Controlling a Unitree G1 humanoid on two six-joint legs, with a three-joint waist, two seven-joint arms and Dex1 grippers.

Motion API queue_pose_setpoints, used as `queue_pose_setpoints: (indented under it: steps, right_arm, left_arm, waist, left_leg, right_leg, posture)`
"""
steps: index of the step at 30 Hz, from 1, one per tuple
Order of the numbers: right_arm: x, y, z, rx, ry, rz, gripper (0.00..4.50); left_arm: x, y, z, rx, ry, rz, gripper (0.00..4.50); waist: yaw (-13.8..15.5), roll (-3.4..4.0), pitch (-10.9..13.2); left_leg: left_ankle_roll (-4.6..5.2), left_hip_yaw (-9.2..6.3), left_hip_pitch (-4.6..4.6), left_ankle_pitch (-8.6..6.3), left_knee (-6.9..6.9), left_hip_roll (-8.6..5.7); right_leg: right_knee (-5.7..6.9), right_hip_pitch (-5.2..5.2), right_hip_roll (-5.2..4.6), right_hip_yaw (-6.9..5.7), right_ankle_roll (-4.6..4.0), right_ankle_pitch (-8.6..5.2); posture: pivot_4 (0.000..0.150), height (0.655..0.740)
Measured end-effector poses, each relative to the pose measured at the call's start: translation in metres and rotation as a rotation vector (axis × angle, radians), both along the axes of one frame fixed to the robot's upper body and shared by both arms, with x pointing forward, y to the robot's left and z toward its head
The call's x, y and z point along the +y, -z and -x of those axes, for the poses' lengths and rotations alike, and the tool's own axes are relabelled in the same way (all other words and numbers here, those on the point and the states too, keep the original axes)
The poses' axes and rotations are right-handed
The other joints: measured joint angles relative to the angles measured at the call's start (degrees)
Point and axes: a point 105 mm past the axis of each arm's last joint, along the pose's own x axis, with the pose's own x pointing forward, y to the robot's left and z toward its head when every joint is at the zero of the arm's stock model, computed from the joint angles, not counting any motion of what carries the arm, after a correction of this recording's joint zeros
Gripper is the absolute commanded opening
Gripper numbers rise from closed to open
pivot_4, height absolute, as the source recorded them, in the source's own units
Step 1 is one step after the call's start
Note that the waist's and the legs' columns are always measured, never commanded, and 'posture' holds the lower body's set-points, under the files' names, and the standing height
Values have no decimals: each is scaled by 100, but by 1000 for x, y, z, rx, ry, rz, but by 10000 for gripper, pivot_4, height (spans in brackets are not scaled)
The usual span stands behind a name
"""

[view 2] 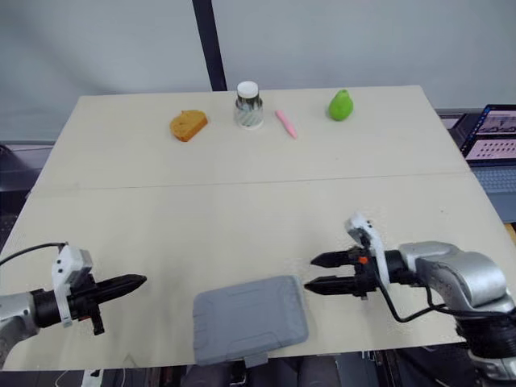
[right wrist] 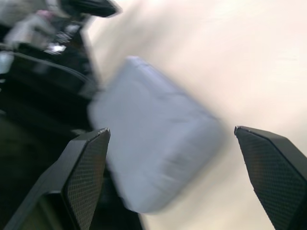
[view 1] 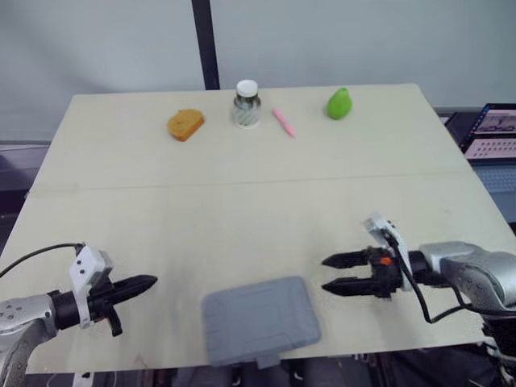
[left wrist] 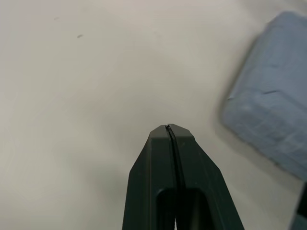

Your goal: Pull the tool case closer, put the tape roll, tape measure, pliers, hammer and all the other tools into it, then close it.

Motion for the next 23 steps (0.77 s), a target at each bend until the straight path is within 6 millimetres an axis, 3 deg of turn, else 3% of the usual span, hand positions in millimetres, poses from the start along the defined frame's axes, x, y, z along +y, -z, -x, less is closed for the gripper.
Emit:
queue_pose_setpoints:
  steps: [3, 8, 9, 13, 23]
  right_arm:
    - [-40, 7, -13, -87, 149, 62, 45000]
    - [-85, 13, -19, -164, 290, 130, 45000]
    - [-96, 16, -18, -168, 322, 146, 45000]
    - [-120, 21, -13, -171, 387, 172, 45000]
    - [-142, 32, -12, -178, 410, 219, 45000]
  left_arm:
    - [10, -4, -2, -48, -39, -9, 17369]
    - [31, -2, 3, -61, -94, -41, 41833]
    - [34, -1, 5, -56, -105, -49, 44720]
    - [47, 2, 9, -53, -142, -63, 44720]
    - [58, -2, 2, -60, -161, -88, 44720]
  waist:
    - [1, -4, -2]
    - [-27, -4, -2]
    - [-35, -4, -2]
    - [-43, -4, -2]
    - [-44, -3, -2]
  left_leg:
    - [5, 1, -2, 3, 9, 1]
    - [5, 3, 2, 12, 9, 4]
    - [5, 3, 2, 12, 9, 5]
    - [7, 5, 4, 13, 12, 6]
    - [4, 3, 11, 18, 14, 7]
  right_leg:
    - [1, 2, 0, 1, 4, 2]
    - [9, 2, 0, 3, 5, 3]
    - [8, 2, 0, 2, 5, 3]
    - [12, 3, -1, 5, 4, 4]
    - [27, 4, -6, 6, -3, 8]
  posture:
    - [1500, 7400]
    - [1500, 7400]
    - [1500, 7400]
    - [1500, 7400]
    - [1500, 7400]
